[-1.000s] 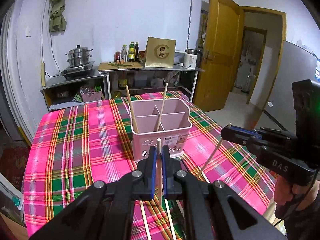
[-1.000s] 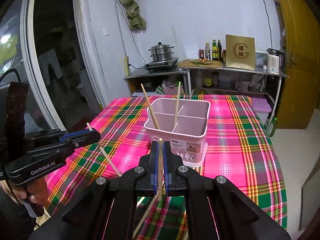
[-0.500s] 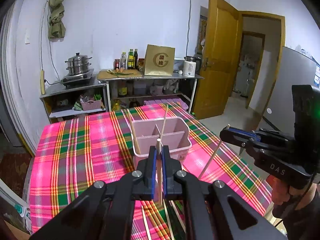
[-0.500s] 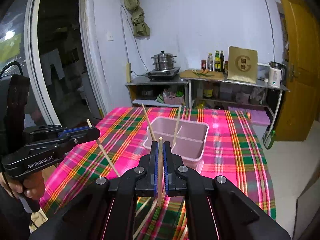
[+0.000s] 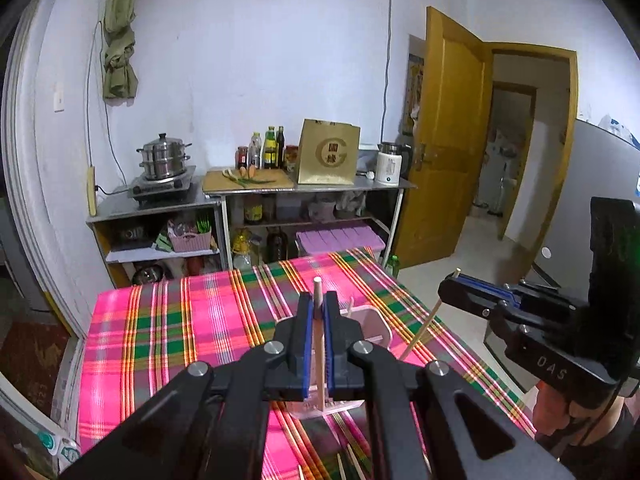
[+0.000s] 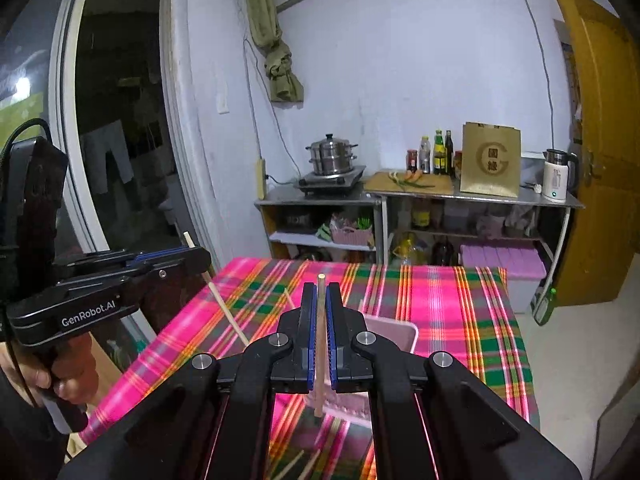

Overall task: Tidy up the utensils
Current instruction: 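Raise both held chopsticks upright and carry them over the pink basket, then open the left gripper into the basket while the right gripper releases its chopstick, then move both open grippers back toward the remaining chopsticks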

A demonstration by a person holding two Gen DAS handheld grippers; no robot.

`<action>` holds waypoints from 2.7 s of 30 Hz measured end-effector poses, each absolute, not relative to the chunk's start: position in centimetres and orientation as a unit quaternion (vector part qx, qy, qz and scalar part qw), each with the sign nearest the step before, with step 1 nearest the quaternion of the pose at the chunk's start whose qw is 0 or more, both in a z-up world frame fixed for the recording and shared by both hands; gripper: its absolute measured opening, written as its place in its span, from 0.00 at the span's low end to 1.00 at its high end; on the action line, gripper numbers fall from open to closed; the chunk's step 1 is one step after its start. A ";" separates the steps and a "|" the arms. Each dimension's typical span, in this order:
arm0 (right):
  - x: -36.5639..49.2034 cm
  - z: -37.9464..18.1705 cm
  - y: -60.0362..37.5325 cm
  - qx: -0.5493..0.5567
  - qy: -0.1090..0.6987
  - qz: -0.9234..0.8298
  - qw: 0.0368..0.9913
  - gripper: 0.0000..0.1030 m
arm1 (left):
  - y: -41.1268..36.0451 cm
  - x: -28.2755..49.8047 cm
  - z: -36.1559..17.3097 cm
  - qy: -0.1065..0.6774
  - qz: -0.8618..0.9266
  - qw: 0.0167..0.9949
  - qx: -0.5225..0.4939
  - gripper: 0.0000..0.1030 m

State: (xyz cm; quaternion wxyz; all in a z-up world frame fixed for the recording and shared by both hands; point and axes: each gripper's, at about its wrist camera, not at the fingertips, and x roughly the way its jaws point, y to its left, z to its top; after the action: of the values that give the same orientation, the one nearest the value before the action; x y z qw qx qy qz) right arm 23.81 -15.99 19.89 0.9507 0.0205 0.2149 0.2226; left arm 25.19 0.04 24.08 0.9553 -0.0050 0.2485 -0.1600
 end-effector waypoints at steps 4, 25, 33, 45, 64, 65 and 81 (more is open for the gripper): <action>25.1 20.2 -15.8 0.026 0.210 0.222 0.952 0.04 | 0.0 26.5 24.2 0.248 -0.157 0.956 -0.008 0.05; 30.6 15.7 -15.4 0.047 0.249 0.218 0.943 0.04 | 0.1 32.3 18.1 0.295 -0.145 0.944 -0.021 0.05; 31.6 13.1 -15.2 0.049 0.278 0.215 0.935 0.04 | 0.2 33.1 15.5 0.320 -0.140 0.937 -0.023 0.05; 32.0 11.8 -15.3 0.043 0.304 0.211 0.928 0.08 | 0.5 32.7 14.4 0.326 -0.141 0.934 -0.021 0.07; 22.3 13.0 -18.9 0.041 0.254 0.205 0.944 0.16 | 2.1 22.3 15.5 0.264 -0.133 0.955 -0.032 0.21; 21.8 13.0 -19.0 0.041 0.252 0.206 0.945 0.16 | 2.1 21.8 15.3 0.263 -0.133 0.955 -0.032 0.21; 13.6 8.3 -20.7 0.032 0.267 0.211 0.940 0.16 | 0.7 13.5 10.0 0.275 -0.150 0.949 -0.026 0.21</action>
State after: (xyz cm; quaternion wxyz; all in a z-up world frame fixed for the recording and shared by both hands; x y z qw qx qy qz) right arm 13.63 -20.73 8.35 0.9396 0.0322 0.2674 0.2110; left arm 13.48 0.73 9.98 0.9491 -0.0263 0.2754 -0.1504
